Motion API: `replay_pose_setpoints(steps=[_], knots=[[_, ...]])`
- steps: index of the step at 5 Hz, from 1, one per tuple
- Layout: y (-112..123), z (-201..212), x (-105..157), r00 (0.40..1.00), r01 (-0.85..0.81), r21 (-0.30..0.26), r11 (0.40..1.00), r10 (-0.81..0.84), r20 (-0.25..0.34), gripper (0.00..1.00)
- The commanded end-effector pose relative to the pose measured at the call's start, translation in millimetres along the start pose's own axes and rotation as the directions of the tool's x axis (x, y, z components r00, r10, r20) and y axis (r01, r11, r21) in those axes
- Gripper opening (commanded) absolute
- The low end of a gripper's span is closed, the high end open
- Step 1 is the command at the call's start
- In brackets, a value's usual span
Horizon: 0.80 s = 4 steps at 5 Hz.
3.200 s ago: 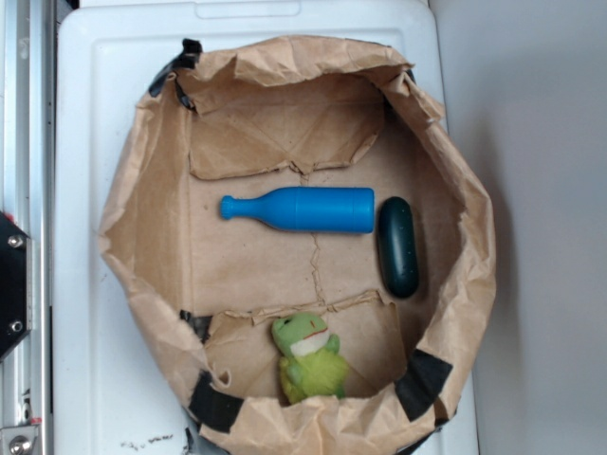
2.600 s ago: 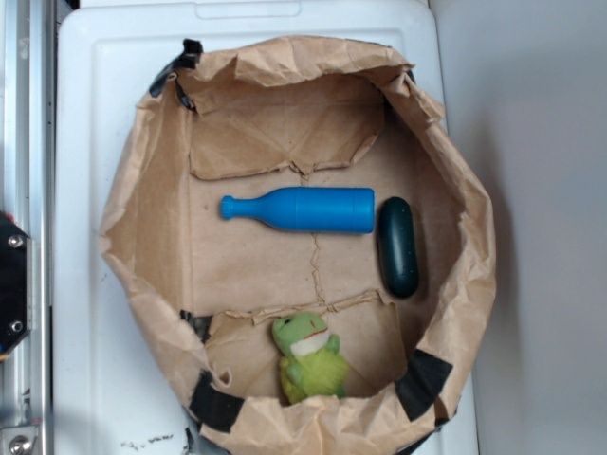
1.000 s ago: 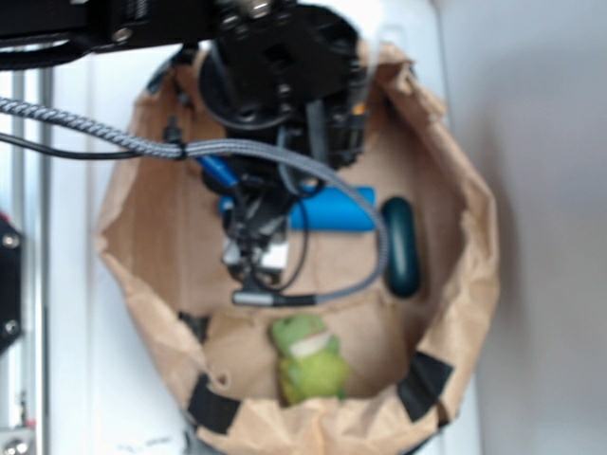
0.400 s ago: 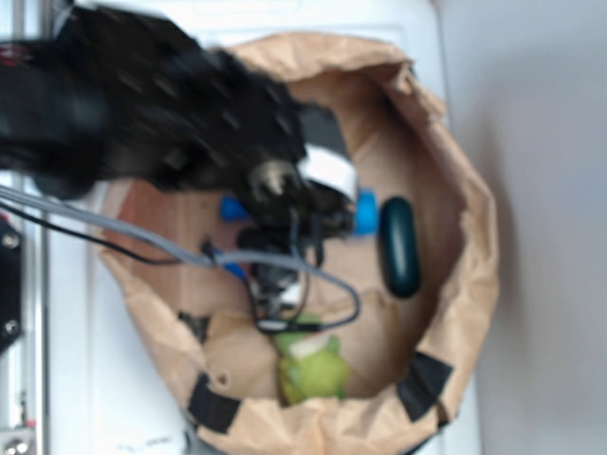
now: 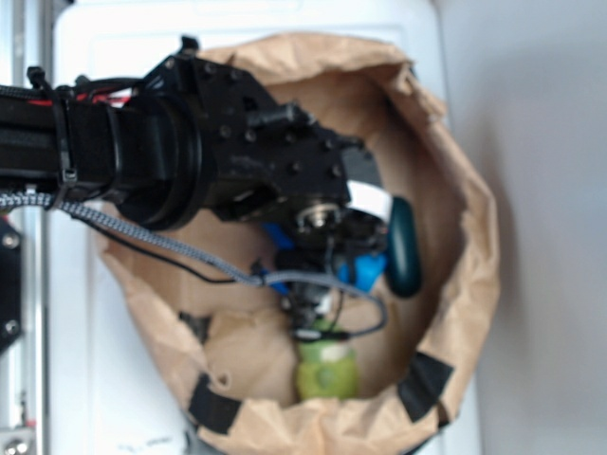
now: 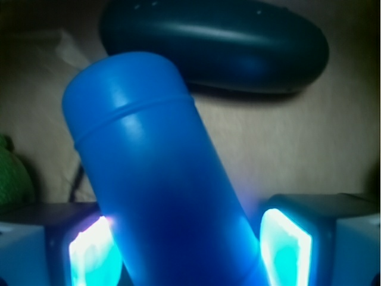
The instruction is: Grab the blue bottle.
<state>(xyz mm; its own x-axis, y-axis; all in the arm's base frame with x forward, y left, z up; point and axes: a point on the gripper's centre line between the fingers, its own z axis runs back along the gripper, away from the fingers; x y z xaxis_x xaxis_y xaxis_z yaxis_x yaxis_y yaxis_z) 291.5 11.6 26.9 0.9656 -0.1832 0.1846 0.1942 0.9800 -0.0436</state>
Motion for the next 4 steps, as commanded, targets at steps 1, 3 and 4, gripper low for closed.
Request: replay_pose_setpoints(steps=[1,3,4], knots=[[4,62,-5,0.991,0.052,-0.056,0.997,-0.044,0.130,0.00],[-2,141,-15,0.993,0.017,-0.163,0.986,0.002,0.116,0.00],[-4,136,-10,0.995,0.021,-0.127,0.992,-0.008,0.099,0.00]])
